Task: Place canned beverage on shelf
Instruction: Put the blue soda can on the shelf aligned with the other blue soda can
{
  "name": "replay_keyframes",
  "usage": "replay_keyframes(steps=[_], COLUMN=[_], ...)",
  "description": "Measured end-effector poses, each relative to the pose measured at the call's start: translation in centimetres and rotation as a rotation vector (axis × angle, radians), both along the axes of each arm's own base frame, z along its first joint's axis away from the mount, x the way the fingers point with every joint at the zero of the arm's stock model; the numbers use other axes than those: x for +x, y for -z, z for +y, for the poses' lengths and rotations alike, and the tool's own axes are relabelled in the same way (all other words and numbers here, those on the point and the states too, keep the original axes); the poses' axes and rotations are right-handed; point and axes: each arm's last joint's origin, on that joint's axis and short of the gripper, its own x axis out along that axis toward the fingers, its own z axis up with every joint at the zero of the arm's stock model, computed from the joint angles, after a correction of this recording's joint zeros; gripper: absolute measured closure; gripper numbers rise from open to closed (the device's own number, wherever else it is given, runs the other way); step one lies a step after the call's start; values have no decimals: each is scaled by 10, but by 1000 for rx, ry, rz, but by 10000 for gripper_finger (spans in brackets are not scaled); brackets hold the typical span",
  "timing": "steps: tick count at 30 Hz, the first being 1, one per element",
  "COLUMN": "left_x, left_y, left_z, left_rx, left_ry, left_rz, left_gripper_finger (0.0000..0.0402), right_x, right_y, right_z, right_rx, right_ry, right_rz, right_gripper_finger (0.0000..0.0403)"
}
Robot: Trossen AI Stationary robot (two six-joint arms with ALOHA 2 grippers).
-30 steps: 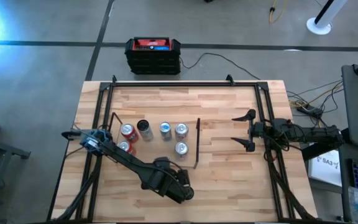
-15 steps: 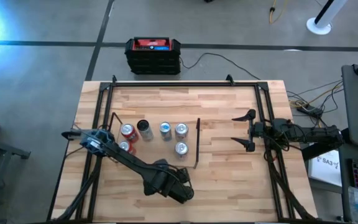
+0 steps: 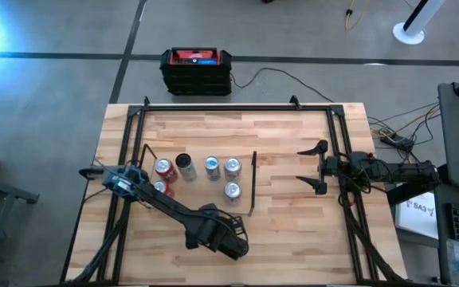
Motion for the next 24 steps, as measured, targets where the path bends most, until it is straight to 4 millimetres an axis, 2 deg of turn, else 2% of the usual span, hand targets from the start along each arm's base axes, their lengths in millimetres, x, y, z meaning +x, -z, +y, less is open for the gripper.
replay_keyframes(steps=[6, 12, 19, 24], left_x=[0, -1, -7, -11], left_y=[0, -2, -24, -41], left_z=[-2, -3, -4, -2], left_rx=[13, 19, 23, 38], left_ry=[112, 143, 168, 246], left_rz=[1, 10, 18, 27], left_gripper_finger=[182, 182, 182, 182], right_x=[0, 0, 0, 0], right_y=[0, 0, 0, 0], right_z=[0, 0, 0, 0], right_rx=[-1, 1, -1, -1], right_ry=[0, 0, 0, 0], right_rz=[0, 0, 0, 0], right_gripper_finger=[5, 5, 5, 5])
